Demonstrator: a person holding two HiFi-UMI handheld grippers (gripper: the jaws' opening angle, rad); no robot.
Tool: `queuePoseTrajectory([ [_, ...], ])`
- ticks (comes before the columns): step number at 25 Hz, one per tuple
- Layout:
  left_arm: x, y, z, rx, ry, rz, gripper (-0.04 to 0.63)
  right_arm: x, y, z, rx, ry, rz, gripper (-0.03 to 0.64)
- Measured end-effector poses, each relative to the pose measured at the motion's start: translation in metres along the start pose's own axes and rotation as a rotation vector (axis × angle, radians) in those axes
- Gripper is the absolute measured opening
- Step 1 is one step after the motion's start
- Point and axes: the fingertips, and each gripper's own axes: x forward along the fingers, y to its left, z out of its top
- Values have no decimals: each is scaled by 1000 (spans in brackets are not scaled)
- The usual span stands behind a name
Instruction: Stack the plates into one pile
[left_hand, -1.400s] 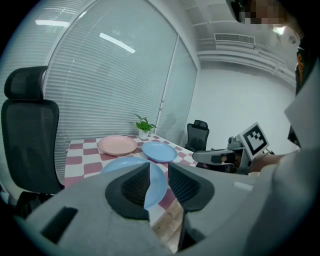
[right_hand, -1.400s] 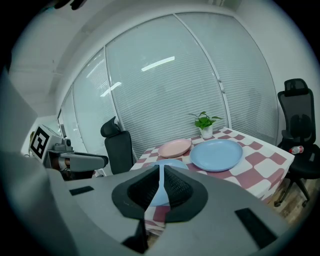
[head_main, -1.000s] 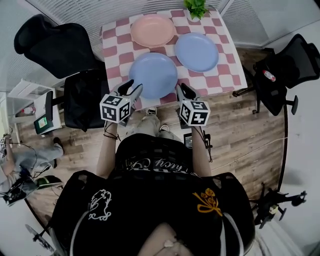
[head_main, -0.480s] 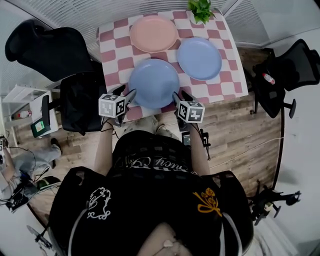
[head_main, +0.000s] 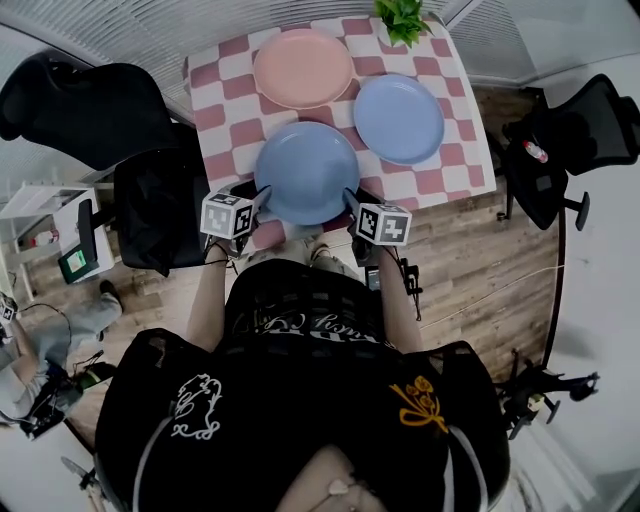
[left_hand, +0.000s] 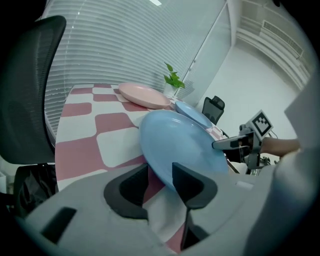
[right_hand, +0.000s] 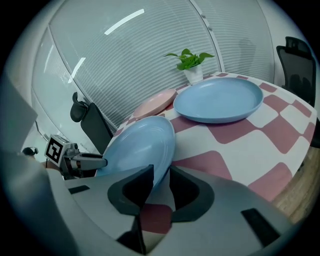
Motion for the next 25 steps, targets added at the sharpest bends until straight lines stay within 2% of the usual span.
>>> queuePoseTrajectory([
  [3,-9,3,2,-2,-13,16,163,-2,9,10,14,-8,19,96],
  [8,-39,7,25,-16,-111,19,163,-8,35,46,-64,-49,54,92],
  [13,-53,1,70,60,-208,7,163,-25,42,83,-101,-117,25,91],
  [18,-45,-31,121,152,-272,-32,163,-59,19,119,-86,-204,-38,85],
  [25,-4,-88,152,182,-274,-71,163,-87,-48,147,-72,-216,-105,72],
])
